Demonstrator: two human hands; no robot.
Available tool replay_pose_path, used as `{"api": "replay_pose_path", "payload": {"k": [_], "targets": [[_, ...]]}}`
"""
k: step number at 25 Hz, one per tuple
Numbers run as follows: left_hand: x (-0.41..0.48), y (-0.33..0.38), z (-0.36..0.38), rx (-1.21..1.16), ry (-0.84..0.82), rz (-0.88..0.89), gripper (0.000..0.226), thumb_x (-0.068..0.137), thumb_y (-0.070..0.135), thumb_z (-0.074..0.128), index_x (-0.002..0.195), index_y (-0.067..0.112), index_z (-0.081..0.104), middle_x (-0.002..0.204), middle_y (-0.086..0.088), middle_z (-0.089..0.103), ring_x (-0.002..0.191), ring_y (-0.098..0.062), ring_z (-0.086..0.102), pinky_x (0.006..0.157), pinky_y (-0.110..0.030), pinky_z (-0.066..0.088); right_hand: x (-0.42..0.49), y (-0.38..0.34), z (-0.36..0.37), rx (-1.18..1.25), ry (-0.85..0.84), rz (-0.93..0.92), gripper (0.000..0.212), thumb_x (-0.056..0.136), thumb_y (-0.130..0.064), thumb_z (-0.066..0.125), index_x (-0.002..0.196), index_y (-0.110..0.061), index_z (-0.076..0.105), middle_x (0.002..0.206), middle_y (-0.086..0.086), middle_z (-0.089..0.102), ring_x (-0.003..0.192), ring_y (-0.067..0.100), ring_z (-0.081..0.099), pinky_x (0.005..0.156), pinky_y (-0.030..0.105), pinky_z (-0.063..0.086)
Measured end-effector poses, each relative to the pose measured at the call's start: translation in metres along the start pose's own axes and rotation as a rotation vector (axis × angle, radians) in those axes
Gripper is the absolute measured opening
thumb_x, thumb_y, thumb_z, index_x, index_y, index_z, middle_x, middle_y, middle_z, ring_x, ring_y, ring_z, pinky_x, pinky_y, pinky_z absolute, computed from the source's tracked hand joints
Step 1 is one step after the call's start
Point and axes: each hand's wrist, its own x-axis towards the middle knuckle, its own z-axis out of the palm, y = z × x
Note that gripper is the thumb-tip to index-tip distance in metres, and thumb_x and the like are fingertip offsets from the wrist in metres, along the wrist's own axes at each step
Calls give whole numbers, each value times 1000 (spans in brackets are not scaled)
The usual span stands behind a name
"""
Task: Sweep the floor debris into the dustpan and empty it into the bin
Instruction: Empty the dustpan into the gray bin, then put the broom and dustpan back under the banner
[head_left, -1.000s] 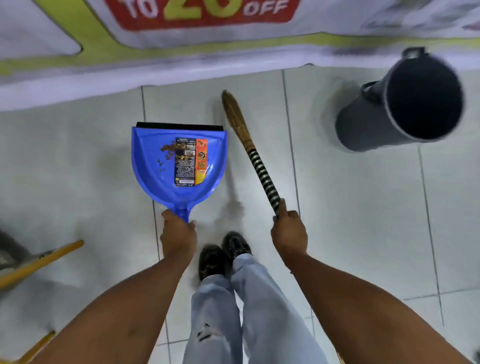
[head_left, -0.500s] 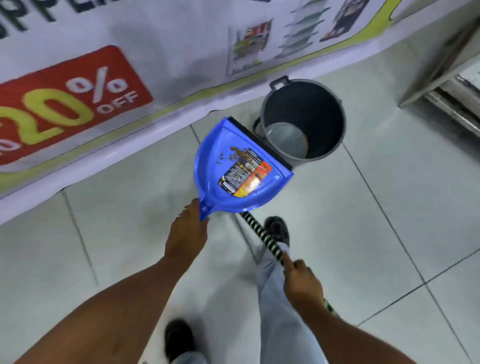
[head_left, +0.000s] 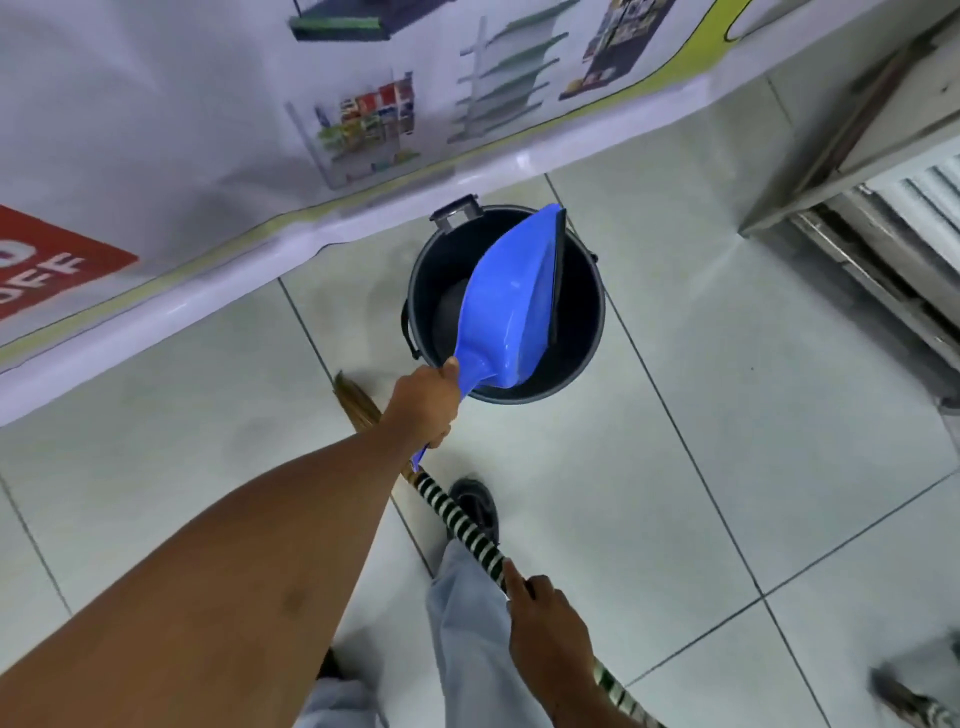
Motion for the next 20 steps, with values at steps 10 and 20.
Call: {"api": "replay_pose_path", "payload": {"k": [10,20], "targets": [[-62,-173,-75,-334,441,28,10,94,23,48,85,27,47,77,2,51,76,-26,55,61,-32,40,32,-90,-32,-40,-118,-134,60,90,-7,42,147,-12,23,137,10,50,119,21,49,98,27,40],[-99,-396,-124,-678,578,-587,28,87,-9,43,114,-5,38,101,-35,52,80,-44,51,73,-50,43,196,-355,-62,-383,163,-554,45,86,-5,48,129,-15,54,103,24,66,94,35,61,78,35,51]]}}
